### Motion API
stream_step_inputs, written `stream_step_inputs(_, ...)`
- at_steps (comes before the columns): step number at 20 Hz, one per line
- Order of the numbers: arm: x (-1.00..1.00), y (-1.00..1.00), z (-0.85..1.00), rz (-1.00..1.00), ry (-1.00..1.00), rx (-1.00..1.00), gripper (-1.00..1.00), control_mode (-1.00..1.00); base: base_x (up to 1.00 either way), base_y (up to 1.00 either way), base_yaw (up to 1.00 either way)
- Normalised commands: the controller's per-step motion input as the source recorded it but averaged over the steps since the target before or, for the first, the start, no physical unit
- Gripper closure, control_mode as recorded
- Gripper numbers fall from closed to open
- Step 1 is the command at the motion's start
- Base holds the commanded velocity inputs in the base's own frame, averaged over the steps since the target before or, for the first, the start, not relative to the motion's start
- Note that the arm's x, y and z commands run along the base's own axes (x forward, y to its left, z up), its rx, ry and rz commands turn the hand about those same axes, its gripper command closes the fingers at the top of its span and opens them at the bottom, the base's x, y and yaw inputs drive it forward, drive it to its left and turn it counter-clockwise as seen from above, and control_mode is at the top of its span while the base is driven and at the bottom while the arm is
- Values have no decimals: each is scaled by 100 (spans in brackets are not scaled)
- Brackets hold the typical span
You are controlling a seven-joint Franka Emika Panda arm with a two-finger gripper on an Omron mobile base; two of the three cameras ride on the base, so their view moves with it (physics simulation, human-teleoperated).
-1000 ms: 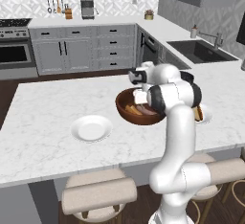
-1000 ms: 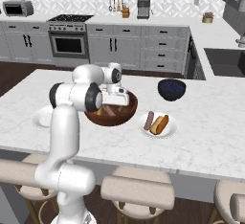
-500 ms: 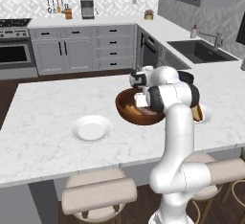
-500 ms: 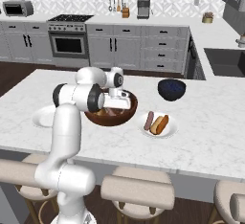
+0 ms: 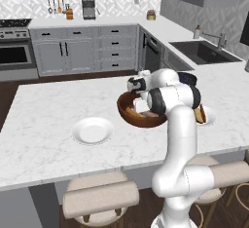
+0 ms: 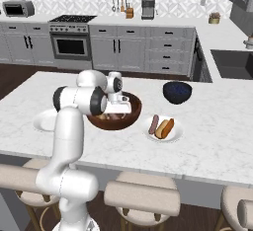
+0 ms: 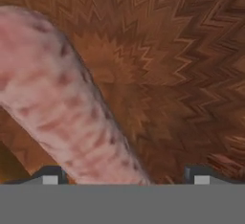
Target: Place one bun and one sausage from the bowl on each plate.
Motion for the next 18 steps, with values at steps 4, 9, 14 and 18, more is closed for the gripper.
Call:
stream_step_inputs(4, 52, 3, -28, 14, 0, 1, 100, -100, 0, 0, 0)
stream_step_inputs(9, 10, 0, 11, 12, -3, 7, 100, -100, 0, 0, 0)
stream_step_inputs(14, -72, 45, 100, 1, -13, 15, 100, -100, 0, 0, 0)
stream_step_inputs(18, -85, 97, 100, -2, -19, 6, 100, -100, 0, 0, 0)
